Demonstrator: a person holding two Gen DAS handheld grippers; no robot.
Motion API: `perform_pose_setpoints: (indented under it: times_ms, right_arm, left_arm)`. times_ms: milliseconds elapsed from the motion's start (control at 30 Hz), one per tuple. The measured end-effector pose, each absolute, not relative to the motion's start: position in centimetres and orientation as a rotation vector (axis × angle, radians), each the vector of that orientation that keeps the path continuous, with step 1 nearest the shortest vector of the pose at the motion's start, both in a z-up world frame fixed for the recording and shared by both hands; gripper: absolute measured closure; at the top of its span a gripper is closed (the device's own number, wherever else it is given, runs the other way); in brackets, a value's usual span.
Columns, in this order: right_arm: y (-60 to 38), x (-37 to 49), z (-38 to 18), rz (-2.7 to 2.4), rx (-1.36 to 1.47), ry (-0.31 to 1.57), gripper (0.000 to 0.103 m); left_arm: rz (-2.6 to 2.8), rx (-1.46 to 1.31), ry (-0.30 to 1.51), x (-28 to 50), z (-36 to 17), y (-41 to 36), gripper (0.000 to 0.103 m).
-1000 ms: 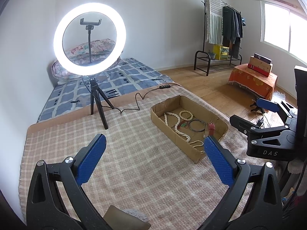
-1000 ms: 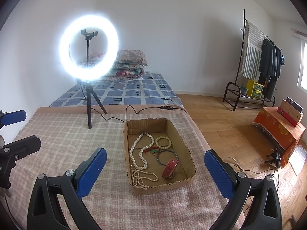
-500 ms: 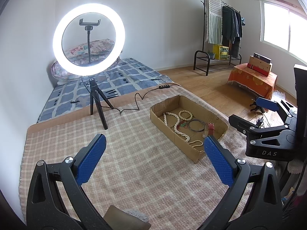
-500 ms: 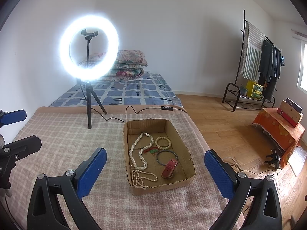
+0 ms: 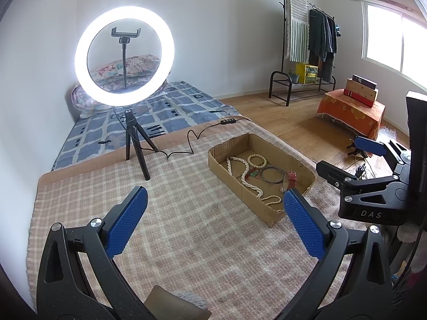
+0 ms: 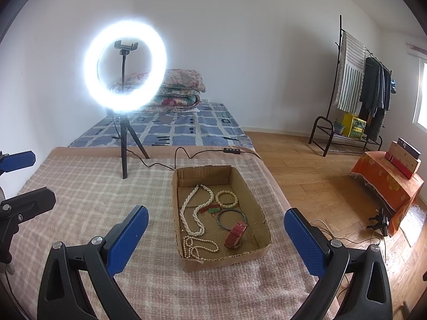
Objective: Organize jewelry
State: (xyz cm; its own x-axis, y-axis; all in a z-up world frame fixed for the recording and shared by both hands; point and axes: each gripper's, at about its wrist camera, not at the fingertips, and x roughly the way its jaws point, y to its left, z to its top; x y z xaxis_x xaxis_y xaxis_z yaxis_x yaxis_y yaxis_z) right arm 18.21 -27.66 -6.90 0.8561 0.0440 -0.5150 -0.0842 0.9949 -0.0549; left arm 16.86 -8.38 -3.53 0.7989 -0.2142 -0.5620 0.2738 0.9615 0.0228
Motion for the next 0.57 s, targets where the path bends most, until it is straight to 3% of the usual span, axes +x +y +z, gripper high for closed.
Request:
perform_pose_setpoints:
  times_ms: [567]
  right_arm:
    - [-27.44,18.19,-7.06,0.073,-0.092,0.539,0.000]
  left_arm:
    - [-0.248,0.105,0.574,16.37,-3.25,-8.73,0.000]
